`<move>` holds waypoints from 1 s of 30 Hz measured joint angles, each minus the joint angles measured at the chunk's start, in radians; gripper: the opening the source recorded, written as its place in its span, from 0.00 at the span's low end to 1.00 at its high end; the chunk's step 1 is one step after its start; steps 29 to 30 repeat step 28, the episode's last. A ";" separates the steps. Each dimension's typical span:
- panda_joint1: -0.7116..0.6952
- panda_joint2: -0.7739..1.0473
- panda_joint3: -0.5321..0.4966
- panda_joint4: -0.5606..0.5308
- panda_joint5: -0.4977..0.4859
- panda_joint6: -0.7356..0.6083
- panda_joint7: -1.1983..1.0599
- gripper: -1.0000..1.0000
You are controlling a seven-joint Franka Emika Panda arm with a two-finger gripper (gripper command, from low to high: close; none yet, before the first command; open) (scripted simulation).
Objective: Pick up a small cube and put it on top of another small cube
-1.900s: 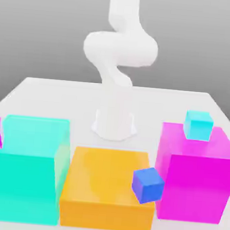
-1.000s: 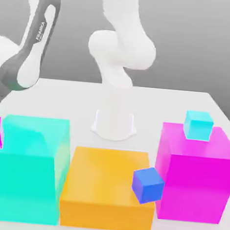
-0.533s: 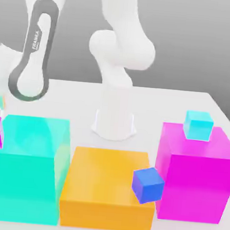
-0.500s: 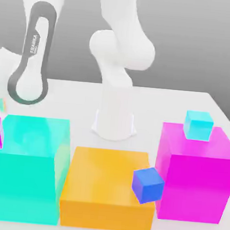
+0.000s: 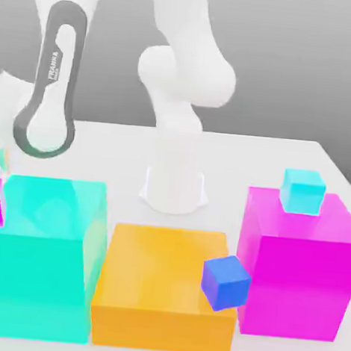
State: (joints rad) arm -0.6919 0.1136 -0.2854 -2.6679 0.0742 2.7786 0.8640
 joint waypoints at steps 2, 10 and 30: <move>0.024 -0.036 0.008 0.045 -0.055 -0.074 0.026 0.00; 0.148 -0.156 0.065 0.282 -0.153 -0.414 0.196 0.00; 0.265 -0.188 0.174 0.436 -0.079 -0.620 0.664 1.00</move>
